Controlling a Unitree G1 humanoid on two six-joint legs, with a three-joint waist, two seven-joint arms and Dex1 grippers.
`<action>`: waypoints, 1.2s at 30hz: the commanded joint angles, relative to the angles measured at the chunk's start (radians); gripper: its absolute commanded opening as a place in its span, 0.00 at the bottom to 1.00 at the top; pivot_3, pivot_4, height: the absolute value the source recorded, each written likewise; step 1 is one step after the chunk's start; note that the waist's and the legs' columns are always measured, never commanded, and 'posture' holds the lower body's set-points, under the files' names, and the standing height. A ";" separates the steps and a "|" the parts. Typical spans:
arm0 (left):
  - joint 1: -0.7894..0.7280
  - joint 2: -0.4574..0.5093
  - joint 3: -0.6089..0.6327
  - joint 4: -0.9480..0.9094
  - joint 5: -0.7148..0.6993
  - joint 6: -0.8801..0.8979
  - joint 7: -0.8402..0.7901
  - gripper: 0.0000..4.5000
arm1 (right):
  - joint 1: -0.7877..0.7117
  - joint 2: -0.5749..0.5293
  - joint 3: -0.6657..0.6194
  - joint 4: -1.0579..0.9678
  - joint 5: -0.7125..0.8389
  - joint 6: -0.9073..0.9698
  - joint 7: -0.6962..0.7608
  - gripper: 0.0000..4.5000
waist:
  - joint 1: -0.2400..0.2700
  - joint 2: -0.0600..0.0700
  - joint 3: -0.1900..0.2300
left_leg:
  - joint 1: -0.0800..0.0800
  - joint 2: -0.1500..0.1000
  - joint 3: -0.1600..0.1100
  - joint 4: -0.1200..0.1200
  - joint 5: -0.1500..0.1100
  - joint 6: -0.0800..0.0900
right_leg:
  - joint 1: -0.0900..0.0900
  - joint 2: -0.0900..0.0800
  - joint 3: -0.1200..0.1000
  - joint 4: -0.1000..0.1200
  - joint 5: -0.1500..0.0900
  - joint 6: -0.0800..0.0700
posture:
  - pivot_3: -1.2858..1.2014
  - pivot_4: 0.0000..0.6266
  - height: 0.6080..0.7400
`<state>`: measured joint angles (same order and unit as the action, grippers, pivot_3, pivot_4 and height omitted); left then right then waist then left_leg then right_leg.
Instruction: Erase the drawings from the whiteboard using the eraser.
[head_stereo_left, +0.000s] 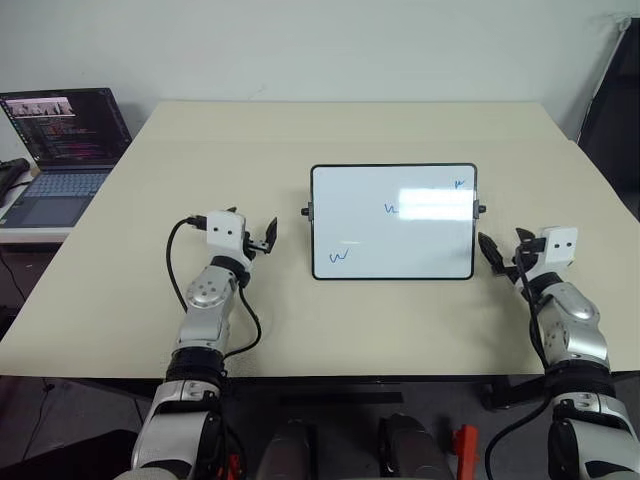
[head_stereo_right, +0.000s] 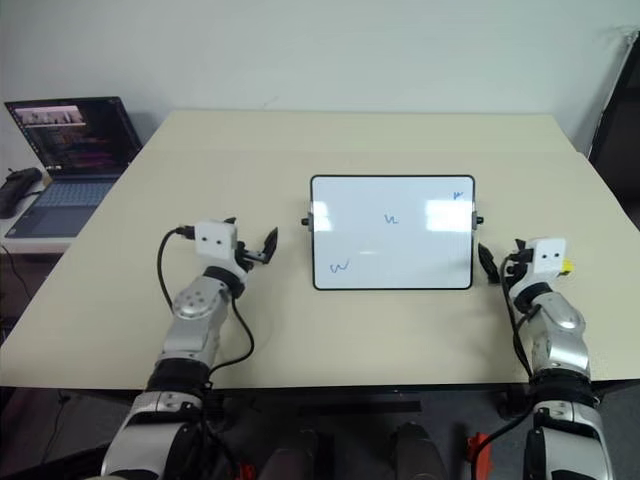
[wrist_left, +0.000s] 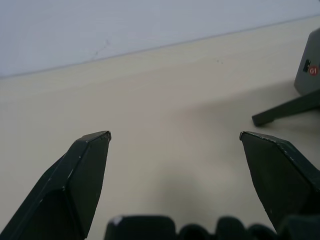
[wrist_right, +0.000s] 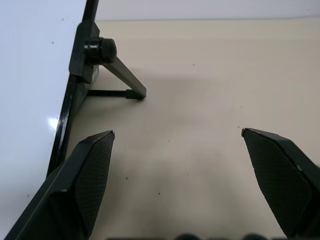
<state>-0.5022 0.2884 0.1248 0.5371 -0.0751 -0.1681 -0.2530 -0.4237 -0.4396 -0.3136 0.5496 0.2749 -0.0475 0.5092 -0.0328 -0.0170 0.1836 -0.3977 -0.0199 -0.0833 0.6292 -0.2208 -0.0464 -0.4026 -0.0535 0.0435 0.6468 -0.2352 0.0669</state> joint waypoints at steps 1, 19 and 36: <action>-0.015 0.003 0.004 -0.028 -0.011 -0.006 -0.011 1.00 | 0.000 -0.006 -0.014 -0.031 0.017 -0.009 -0.002 0.99 | 0.000 0.000 0.000 | 0.000 0.000 0.000 0.000 0.000 0.000 | 0.000 0.000 0.000 0.000 0.000 0.000 | 0.52 0.24 1.00; -0.028 -0.030 0.006 0.022 -0.059 0.045 -0.083 1.00 | 0.030 -0.045 -0.045 -0.068 0.041 0.003 -0.011 0.99 | -0.001 0.000 0.000 | 0.000 0.000 0.001 0.000 0.000 0.000 | -0.001 0.000 0.001 0.000 0.000 0.000 | 0.52 0.24 1.00; 0.138 0.357 -0.064 -0.635 -0.464 0.603 -0.705 1.00 | 0.019 -0.259 -0.111 -0.007 0.091 0.132 0.109 0.99 | -0.006 0.000 0.000 | 0.001 0.001 0.003 0.001 0.000 0.001 | 0.000 0.000 0.002 0.000 0.000 0.000 | 0.52 0.24 1.00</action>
<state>-0.3178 0.6391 0.0993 -0.0015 -0.4806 0.3744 -0.9074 -0.3767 -0.6676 -0.3970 0.5380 0.3558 0.0880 0.6084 -0.0384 -0.0171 0.1840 -0.3974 -0.0191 -0.0808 0.6300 -0.2203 -0.0455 -0.4024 -0.0533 0.0453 0.6466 -0.2356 0.0670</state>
